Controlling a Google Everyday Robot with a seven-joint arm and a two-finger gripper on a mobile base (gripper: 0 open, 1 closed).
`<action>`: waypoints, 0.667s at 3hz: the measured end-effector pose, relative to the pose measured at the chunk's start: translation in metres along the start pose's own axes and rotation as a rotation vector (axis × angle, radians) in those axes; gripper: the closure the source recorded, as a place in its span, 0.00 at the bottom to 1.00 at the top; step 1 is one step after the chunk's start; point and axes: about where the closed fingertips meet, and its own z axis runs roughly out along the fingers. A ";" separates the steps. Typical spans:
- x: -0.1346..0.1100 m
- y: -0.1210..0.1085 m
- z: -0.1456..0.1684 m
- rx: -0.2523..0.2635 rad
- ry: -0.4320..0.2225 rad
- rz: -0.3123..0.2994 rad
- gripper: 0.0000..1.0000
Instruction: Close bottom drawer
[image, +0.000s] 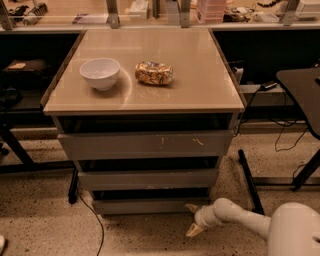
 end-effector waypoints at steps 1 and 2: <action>0.000 0.000 0.000 0.000 0.000 0.000 0.00; 0.000 0.000 0.000 0.000 0.000 0.000 0.00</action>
Offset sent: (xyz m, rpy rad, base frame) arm 0.0000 0.0000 0.0000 0.0000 0.0000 0.0000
